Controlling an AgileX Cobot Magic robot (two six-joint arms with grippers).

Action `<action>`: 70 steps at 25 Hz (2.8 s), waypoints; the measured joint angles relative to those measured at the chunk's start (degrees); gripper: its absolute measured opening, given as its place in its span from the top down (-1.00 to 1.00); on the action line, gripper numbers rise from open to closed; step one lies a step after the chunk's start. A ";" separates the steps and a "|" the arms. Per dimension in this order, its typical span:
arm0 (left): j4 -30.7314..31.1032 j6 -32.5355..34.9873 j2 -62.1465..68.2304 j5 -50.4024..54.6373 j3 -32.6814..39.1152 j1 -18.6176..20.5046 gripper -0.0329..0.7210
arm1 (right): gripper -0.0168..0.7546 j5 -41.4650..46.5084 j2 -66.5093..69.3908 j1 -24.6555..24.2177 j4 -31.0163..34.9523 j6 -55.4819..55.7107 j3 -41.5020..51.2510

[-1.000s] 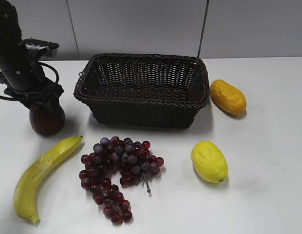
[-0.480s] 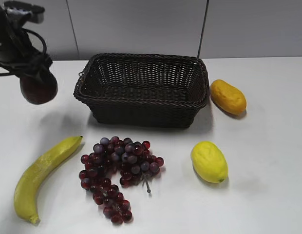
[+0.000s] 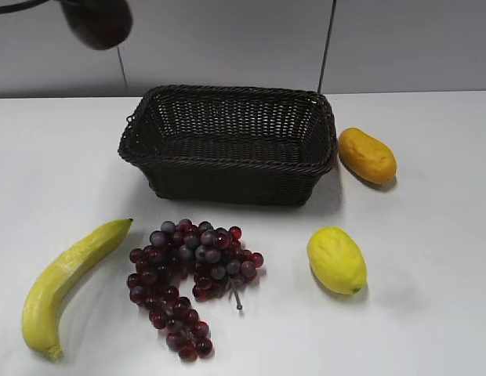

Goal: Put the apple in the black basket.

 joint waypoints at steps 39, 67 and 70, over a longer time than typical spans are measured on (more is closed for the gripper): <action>-2.57 -0.52 25.40 -12.56 -0.96 -11.84 -0.79 | -0.53 0.00 0.00 0.00 0.00 0.00 0.00; 4.37 -4.76 7.16 27.29 -0.96 15.44 -0.66 | -0.53 0.00 0.00 0.00 0.00 0.00 0.00; 6.92 -4.76 6.14 28.14 -0.31 15.56 -0.65 | -0.53 0.00 0.00 0.00 0.00 0.00 0.00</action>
